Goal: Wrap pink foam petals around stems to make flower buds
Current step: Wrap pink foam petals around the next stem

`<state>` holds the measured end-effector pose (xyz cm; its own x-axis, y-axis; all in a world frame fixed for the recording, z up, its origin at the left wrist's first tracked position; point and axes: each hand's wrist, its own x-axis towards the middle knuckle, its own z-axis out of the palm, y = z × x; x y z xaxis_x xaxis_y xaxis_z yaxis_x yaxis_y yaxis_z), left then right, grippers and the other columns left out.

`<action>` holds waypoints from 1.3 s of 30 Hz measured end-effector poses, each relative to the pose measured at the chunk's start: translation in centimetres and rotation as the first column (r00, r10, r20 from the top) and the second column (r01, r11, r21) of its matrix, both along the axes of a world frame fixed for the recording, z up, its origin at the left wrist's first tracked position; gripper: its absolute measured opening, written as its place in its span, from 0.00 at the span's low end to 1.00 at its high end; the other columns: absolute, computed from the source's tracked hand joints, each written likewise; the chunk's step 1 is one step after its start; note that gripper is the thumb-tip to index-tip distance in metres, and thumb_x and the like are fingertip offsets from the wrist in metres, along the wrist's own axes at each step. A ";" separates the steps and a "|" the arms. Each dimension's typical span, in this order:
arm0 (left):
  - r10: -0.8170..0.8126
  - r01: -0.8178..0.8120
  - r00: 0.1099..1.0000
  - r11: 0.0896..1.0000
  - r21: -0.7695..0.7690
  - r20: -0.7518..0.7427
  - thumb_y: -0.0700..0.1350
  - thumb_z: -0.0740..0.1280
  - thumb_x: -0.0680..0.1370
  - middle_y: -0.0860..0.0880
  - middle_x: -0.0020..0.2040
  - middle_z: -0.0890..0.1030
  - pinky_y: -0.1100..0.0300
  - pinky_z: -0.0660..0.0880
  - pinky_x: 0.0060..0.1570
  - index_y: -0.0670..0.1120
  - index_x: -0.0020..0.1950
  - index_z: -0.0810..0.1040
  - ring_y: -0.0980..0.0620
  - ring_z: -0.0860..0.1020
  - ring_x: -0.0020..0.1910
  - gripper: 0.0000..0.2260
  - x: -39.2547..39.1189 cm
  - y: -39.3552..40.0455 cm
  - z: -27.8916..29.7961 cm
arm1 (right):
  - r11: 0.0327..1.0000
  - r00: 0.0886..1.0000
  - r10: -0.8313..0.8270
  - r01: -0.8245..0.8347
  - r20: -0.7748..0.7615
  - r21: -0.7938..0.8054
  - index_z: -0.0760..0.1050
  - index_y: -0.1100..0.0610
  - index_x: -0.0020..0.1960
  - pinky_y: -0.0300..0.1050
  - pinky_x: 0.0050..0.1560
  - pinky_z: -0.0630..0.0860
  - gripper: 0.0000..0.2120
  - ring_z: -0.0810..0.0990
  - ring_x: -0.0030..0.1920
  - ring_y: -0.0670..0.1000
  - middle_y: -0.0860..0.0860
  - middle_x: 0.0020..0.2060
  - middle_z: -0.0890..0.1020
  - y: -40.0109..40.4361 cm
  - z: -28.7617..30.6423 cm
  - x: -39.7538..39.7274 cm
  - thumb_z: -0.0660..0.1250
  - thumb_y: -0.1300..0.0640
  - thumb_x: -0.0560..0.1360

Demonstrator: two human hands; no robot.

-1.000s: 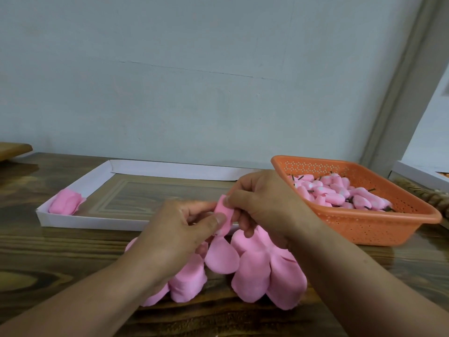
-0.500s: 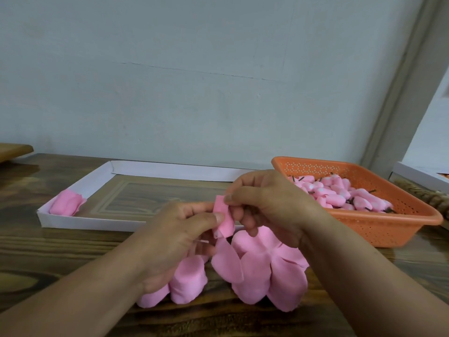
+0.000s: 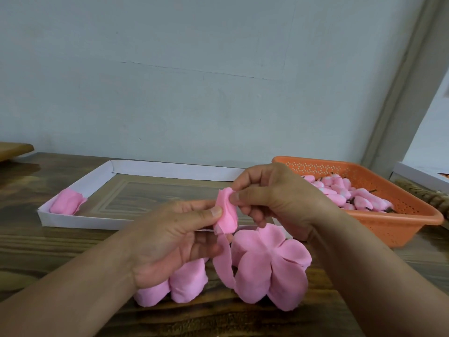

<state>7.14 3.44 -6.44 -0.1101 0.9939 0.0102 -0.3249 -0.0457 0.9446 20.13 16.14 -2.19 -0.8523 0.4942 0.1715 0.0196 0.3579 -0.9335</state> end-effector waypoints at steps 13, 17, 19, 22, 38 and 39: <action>0.142 -0.143 0.990 0.987 -0.076 -0.024 0.47 0.72 0.62 0.46 0.40 0.80 0.71 0.71 0.24 0.46 0.45 0.86 0.44 0.70 0.52 0.13 -0.2 0.2 -0.1 | 0.988 0.999 -0.034 0.030 0.024 0.154 0.77 0.57 0.39 0.40 0.24 0.68 0.07 0.69 0.23 0.48 0.50 0.25 0.76 -0.5 0.3 0.1 0.69 0.68 0.67; 0.152 -0.145 0.987 0.984 -0.100 0.060 0.45 0.72 0.61 0.45 0.38 0.80 0.72 0.68 0.20 0.44 0.41 0.86 0.53 0.79 0.38 0.11 -0.3 0.3 0.2 | 0.859 0.997 0.065 -0.080 0.048 0.505 0.75 0.50 0.50 0.40 0.49 0.74 0.21 0.77 0.49 0.43 0.47 0.50 0.78 -0.1 1.0 1.1 0.67 0.73 0.66; 0.163 -0.145 0.975 0.982 -0.123 0.152 0.43 0.72 0.61 0.43 0.39 0.81 0.71 0.69 0.19 0.41 0.41 0.86 0.52 0.82 0.34 0.12 -0.4 0.3 0.3 | 0.780 0.974 0.174 -0.225 0.143 0.584 0.74 0.48 0.53 0.36 0.62 0.66 0.25 0.68 0.66 0.39 0.45 0.65 0.70 0.0 1.4 1.7 0.68 0.74 0.65; 0.178 -0.144 0.956 0.977 -0.157 0.233 0.41 0.74 0.59 0.43 0.41 0.83 0.72 0.70 0.19 0.40 0.42 0.86 0.50 0.83 0.39 0.13 -0.4 0.3 0.4 | 0.742 0.935 0.255 -0.353 0.248 0.570 0.75 0.48 0.54 0.34 0.70 0.58 0.26 0.58 0.72 0.38 0.46 0.72 0.62 -0.2 1.5 1.9 0.69 0.74 0.66; 0.118 -0.082 0.928 0.990 -0.115 0.354 0.40 0.72 0.59 0.42 0.41 0.84 0.72 0.77 0.31 0.38 0.42 0.86 0.48 0.84 0.39 0.13 -0.2 0.5 0.5 | 0.879 0.975 0.221 -0.188 -0.026 0.439 0.82 0.64 0.43 0.34 0.65 0.63 0.05 0.72 0.64 0.41 0.50 0.63 0.75 -0.9 0.6 0.9 0.72 0.70 0.68; 0.127 -0.095 0.932 0.989 -0.110 0.339 0.40 0.73 0.60 0.42 0.43 0.84 0.68 0.77 0.41 0.38 0.43 0.86 0.48 0.84 0.40 0.14 -0.3 0.5 0.4 | 0.891 0.980 0.194 -0.153 -0.053 0.428 0.81 0.66 0.42 0.39 0.67 0.64 0.04 0.72 0.63 0.41 0.50 0.61 0.76 -0.8 0.5 0.8 0.72 0.70 0.68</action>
